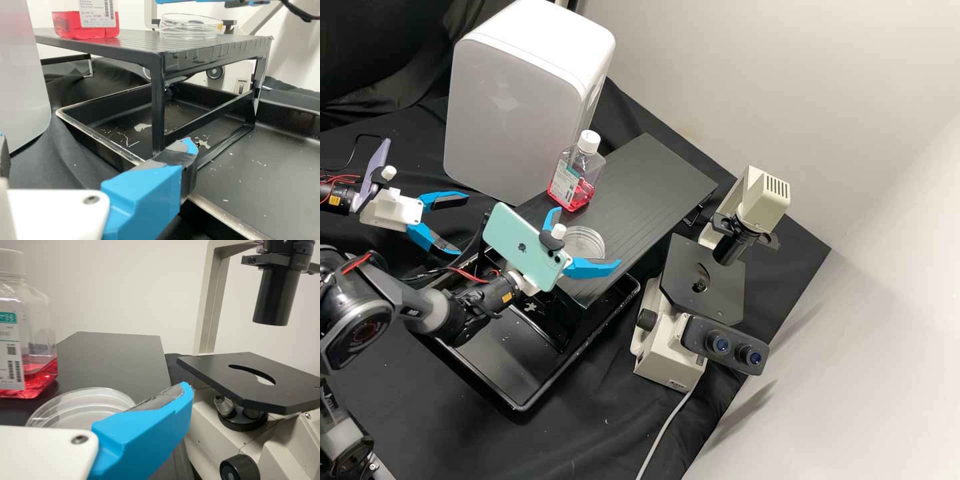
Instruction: Remove the lid from the petri dish
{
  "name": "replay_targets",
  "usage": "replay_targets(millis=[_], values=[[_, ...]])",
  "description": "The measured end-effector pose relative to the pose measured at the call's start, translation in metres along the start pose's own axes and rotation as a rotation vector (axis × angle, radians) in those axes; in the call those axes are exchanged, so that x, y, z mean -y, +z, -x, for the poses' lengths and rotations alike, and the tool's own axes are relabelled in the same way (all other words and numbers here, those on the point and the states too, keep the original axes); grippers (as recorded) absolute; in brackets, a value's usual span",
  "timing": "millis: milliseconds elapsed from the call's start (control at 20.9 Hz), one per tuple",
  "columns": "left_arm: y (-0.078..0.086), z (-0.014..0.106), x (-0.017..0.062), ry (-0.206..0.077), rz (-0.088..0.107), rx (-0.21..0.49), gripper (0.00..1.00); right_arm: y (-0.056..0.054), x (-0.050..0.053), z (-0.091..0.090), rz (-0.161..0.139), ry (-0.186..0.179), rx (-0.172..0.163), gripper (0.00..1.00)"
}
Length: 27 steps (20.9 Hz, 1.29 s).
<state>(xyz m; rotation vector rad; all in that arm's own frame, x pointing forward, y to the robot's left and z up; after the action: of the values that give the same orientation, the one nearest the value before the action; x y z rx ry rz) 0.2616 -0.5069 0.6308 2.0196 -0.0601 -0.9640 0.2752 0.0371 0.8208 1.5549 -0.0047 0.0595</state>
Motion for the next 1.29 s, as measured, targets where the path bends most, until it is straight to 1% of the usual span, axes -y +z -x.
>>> replay_targets(millis=[96,192,335,479,623,671,815,1102,1198,1294], values=[[0.0,0.0,0.0008,-0.003,0.001,-0.001,1.0,0.002,0.003,0.006,0.0,-0.001,-0.004,1.0],[-0.001,0.0,0.0027,-0.009,0.002,-0.002,1.0,0.005,0.006,0.011,0.001,-0.013,0.007,1.0],[-0.001,0.0,0.0027,-0.009,0.002,-0.002,1.0,0.011,0.012,0.014,0.003,-0.033,0.029,1.0],[-0.001,0.0,0.0027,-0.009,0.002,-0.002,1.0,0.019,0.02,0.015,0.007,-0.055,0.066,1.0],[-0.001,0.0,0.0027,-0.009,0.002,-0.002,1.0,0.021,0.025,0.016,0.011,-0.04,0.053,1.0],[-0.001,0.0,0.0027,-0.009,0.002,-0.002,1.0,0.022,0.026,0.016,0.015,-0.038,0.05,1.0],[-0.001,0.0,0.0027,-0.009,0.002,-0.002,1.0,0.024,0.03,0.016,0.014,-0.041,0.051,1.0],[-0.001,0.0,0.0027,-0.009,0.002,-0.002,1.0,0.023,0.03,0.015,0.018,-0.038,0.048,1.0],[-0.001,0.0,0.0027,-0.009,0.002,-0.002,1.0,0.023,0.027,0.012,0.02,-0.023,0.045,1.0],[0.0,-0.001,0.0029,-0.009,0.002,0.0,1.0,0.022,0.024,0.008,0.024,-0.018,0.053,1.0]])
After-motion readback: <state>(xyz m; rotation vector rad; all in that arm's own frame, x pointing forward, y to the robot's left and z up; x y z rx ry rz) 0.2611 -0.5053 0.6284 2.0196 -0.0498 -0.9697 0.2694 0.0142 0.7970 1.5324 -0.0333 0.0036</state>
